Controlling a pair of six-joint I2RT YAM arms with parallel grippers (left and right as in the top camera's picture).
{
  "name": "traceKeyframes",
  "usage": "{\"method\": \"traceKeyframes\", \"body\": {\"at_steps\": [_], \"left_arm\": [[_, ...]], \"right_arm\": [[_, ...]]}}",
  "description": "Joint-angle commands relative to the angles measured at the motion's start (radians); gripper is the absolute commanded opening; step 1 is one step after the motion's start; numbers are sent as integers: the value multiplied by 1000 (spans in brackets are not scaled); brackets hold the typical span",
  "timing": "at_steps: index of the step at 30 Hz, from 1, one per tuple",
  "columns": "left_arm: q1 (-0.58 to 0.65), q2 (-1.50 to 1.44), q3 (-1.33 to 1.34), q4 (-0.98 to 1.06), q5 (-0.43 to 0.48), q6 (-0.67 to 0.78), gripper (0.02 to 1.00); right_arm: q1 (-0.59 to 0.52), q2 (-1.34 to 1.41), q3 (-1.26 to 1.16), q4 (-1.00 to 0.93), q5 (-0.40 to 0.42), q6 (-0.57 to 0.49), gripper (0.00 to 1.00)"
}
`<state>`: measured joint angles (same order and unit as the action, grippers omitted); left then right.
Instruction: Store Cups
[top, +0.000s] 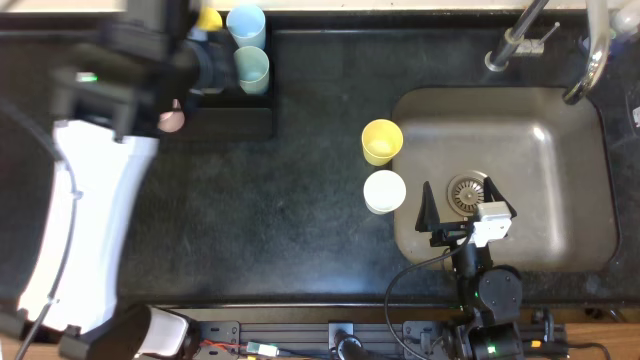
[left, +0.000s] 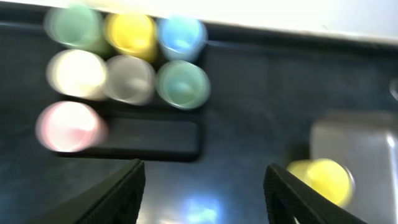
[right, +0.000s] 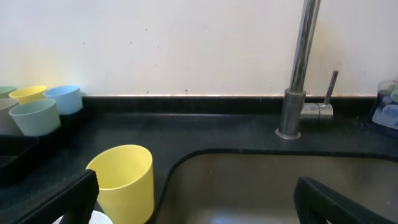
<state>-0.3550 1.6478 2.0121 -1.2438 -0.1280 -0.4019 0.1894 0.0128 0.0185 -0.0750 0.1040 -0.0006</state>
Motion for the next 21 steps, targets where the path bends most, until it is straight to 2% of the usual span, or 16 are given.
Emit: {"method": "traceKeyframes", "body": {"at_steps": [1, 7, 8, 11, 21], "left_arm": [[-176, 92, 2, -9, -31, -146, 687], [-316, 213, 2, -27, 10, -234, 825], [-344, 248, 2, -26, 48, -237, 829], [-390, 317, 2, -23, 60, -259, 847], [-400, 445, 2, 10, 90, -262, 853]], "right_arm": [[-5, -9, -14, 6, -3, 0, 998], [-5, -9, -14, 6, -3, 0, 998], [-5, -9, -14, 6, -3, 0, 998], [-5, -9, -14, 6, -3, 0, 996], [-5, -9, -14, 6, -3, 0, 996]]}}
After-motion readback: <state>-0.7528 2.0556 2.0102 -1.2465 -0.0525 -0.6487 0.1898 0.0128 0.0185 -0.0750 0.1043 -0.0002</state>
